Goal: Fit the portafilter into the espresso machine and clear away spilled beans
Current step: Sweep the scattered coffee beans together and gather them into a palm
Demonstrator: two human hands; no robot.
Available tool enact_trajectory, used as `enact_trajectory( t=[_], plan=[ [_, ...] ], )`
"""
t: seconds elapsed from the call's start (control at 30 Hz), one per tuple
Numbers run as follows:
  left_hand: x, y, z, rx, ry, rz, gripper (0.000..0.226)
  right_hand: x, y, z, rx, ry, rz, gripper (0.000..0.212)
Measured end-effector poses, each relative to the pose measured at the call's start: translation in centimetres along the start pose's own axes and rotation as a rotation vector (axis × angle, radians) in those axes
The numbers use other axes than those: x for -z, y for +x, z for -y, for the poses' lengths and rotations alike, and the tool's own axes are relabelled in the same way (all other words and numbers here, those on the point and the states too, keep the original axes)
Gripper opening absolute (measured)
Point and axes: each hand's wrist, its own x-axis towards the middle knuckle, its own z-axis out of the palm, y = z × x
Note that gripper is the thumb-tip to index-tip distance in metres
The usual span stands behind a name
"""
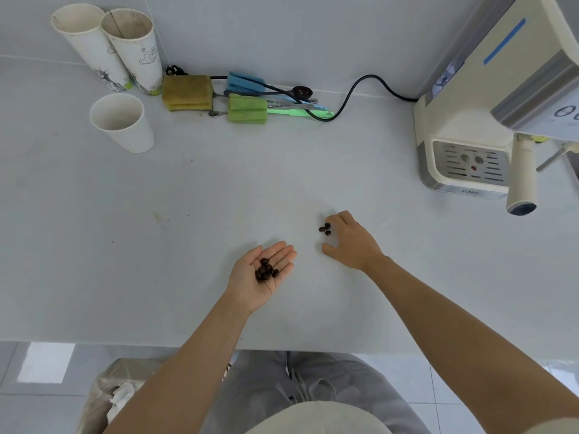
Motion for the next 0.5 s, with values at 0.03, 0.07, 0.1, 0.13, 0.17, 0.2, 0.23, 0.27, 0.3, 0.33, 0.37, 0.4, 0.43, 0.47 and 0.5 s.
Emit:
enact_trajectory(
  t=[0.03, 0.07, 0.1, 0.13, 0.17, 0.2, 0.23, 0.27, 0.3, 0.33, 0.37, 0.4, 0.43, 0.47, 0.5],
  plan=[
    [0.0, -0.1, 0.0, 0.001, 0.003, -0.002, 0.044, 0.0, 0.2, 0.2, -0.011, 0.008, 0.009, 0.043],
    [0.1, -0.2, 0.0, 0.003, 0.004, -0.004, 0.044, 0.1, 0.4, 0.5, -0.02, 0.009, 0.014, 0.041],
    [0.1, -0.2, 0.0, 0.004, 0.005, -0.005, 0.045, 0.2, 0.7, 0.7, -0.028, -0.001, 0.021, 0.038],
    [0.2, -0.3, 0.0, 0.002, 0.006, -0.006, 0.046, 0.3, 0.9, 0.8, -0.037, -0.015, 0.029, 0.035],
    [0.2, -0.3, 0.0, 0.0, 0.008, -0.009, 0.046, 0.5, 1.2, 0.9, -0.045, -0.025, 0.036, 0.032],
    [0.1, -0.4, 0.0, -0.001, 0.009, -0.012, 0.046, 0.7, 1.4, 1.1, -0.05, -0.03, 0.044, 0.028],
    [0.1, -0.4, 0.0, 0.0, 0.014, -0.015, 0.046, 0.9, 1.6, 1.2, -0.05, -0.033, 0.055, 0.026],
    [0.0, -0.4, 0.0, 0.001, 0.019, -0.016, 0.046, 1.1, 1.9, 1.4, -0.041, -0.04, 0.071, 0.024],
    [-0.1, -0.4, 0.0, 0.002, 0.024, -0.017, 0.045, 1.3, 2.1, 1.6, -0.028, -0.057, 0.094, 0.022],
    [-0.1, -0.4, 0.0, 0.005, 0.028, -0.016, 0.045, 1.4, 2.4, 1.9, -0.016, -0.08, 0.121, 0.019],
    [-0.2, -0.4, 0.0, 0.008, 0.031, -0.015, 0.045, 1.5, 2.6, 2.3, -0.009, -0.105, 0.149, 0.014],
    [-0.2, -0.4, 0.1, 0.011, 0.034, -0.013, 0.045, 1.6, 2.8, 2.6, -0.001, -0.127, 0.173, 0.008],
    [-0.2, -0.4, 0.1, 0.013, 0.037, -0.012, 0.045, 1.7, 3.0, 2.9, 0.006, -0.146, 0.193, 0.006],
    [-0.2, -0.4, 0.1, 0.014, 0.042, -0.01, 0.045, 1.7, 3.1, 3.2, 0.013, -0.159, 0.21, 0.01],
    [-0.3, -0.3, 0.1, 0.016, 0.046, -0.01, 0.045, 1.8, 3.3, 3.3, 0.021, -0.173, 0.225, 0.013]
  ],
)
